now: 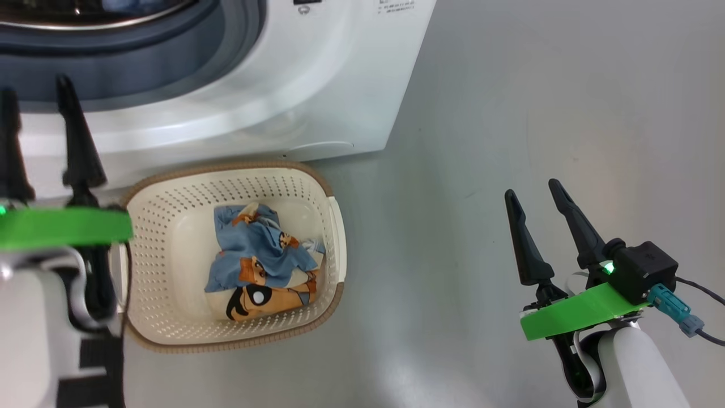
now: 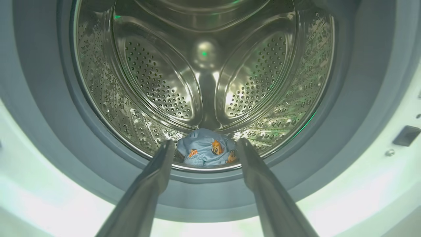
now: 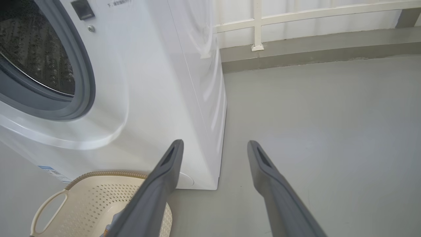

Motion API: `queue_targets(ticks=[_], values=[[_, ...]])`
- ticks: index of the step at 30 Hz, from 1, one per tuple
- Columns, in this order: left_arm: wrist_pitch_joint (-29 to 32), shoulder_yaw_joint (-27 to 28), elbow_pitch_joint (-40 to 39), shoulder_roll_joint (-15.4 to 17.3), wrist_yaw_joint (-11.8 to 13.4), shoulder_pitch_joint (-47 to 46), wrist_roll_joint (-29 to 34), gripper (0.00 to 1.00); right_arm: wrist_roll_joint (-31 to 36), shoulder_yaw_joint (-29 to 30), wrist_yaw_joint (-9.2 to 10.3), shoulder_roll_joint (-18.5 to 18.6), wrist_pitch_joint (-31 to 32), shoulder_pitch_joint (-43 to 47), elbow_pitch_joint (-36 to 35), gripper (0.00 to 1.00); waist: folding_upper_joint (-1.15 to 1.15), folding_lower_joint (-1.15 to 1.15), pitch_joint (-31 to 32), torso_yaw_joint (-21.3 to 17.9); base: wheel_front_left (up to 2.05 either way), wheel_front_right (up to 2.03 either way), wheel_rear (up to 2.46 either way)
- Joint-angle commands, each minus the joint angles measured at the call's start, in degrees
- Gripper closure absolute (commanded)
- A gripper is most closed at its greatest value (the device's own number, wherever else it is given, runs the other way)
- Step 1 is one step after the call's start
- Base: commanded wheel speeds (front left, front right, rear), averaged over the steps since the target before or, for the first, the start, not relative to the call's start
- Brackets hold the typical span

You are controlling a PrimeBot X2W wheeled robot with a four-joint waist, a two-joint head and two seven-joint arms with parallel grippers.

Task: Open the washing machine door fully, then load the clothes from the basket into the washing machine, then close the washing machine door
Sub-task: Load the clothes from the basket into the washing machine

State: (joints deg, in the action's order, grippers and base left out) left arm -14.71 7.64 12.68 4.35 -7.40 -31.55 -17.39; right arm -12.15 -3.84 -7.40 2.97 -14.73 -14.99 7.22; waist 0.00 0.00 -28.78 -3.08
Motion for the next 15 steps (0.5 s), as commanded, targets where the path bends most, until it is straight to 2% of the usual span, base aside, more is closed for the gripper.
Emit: queue_targets(ticks=[1,15], values=[[-0.29,1.93,-3.01,1.19,-0.08,2.60,0.42,0.00,0.09,-1.55,-0.09,-0.10,-0.27,1.61,-1.02,0.00,0.00,0.00,1.28,0.11,0.00,0.00,0.00],[-0.29,1.19,-9.60,-1.25,-0.09,14.90,1.21,0.00,1.10,-0.59,-0.09,-0.10,-0.27,4.91,-0.10,0.00,0.00,0.00,8.78,0.95,0.00,0.00,0.00]])
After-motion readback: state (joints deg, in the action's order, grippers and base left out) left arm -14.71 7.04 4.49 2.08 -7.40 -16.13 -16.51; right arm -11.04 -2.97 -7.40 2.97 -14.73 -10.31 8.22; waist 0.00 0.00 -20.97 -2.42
